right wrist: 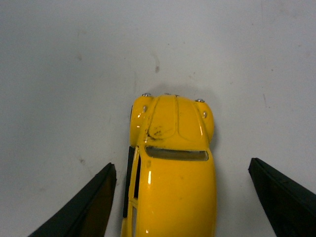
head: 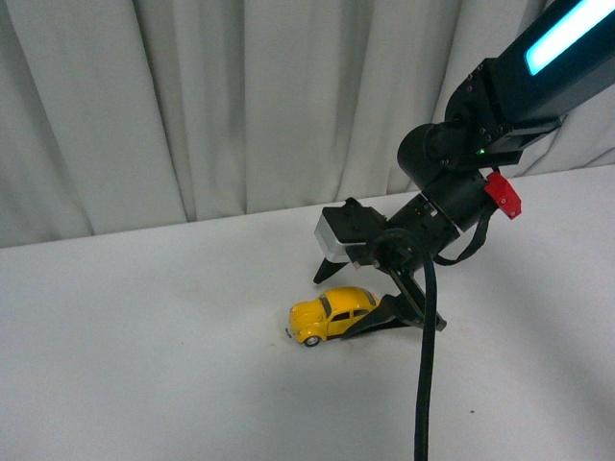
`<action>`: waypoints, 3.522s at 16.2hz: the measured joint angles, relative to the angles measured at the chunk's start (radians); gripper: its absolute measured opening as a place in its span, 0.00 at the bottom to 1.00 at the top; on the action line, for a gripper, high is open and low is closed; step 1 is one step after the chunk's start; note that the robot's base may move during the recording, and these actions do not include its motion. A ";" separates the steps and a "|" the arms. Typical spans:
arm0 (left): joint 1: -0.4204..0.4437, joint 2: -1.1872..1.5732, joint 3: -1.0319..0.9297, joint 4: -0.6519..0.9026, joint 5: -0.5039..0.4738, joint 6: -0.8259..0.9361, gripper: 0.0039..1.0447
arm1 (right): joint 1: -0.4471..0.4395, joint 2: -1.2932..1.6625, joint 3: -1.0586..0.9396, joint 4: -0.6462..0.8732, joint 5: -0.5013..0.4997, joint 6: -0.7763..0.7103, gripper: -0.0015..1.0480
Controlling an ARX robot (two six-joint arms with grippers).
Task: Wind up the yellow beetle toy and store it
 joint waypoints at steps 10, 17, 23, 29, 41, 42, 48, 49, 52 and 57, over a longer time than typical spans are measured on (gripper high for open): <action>0.000 0.000 0.000 0.000 0.000 0.000 0.94 | 0.008 -0.019 -0.035 0.019 0.019 0.179 0.39; 0.000 0.000 0.000 0.000 0.000 0.000 0.94 | 0.009 -0.035 -0.084 0.068 0.014 0.193 0.39; 0.000 0.000 0.000 0.000 0.000 0.000 0.94 | -0.061 -0.039 -0.143 0.104 -0.030 0.141 0.39; 0.000 0.000 0.000 0.000 0.000 0.000 0.94 | -0.161 -0.055 -0.233 0.128 -0.075 0.075 0.39; 0.000 0.000 0.000 0.000 0.000 0.000 0.94 | -0.362 -0.091 -0.360 0.057 -0.091 -0.051 0.39; 0.000 0.000 0.000 0.000 0.000 0.000 0.94 | -0.363 -0.085 -0.343 0.033 -0.090 -0.054 0.39; 0.000 0.000 0.000 0.001 0.000 0.000 0.94 | -0.356 -0.062 -0.351 0.024 -0.060 -0.069 0.92; 0.000 0.000 0.000 0.001 0.000 0.000 0.94 | -0.356 -0.063 -0.350 0.024 -0.059 -0.069 0.94; 0.000 0.000 0.000 0.001 0.000 0.000 0.94 | -0.356 -0.063 -0.350 0.028 -0.058 -0.069 0.94; 0.000 0.000 0.000 0.000 0.000 0.000 0.94 | -0.356 -0.063 -0.351 0.037 -0.056 -0.065 0.93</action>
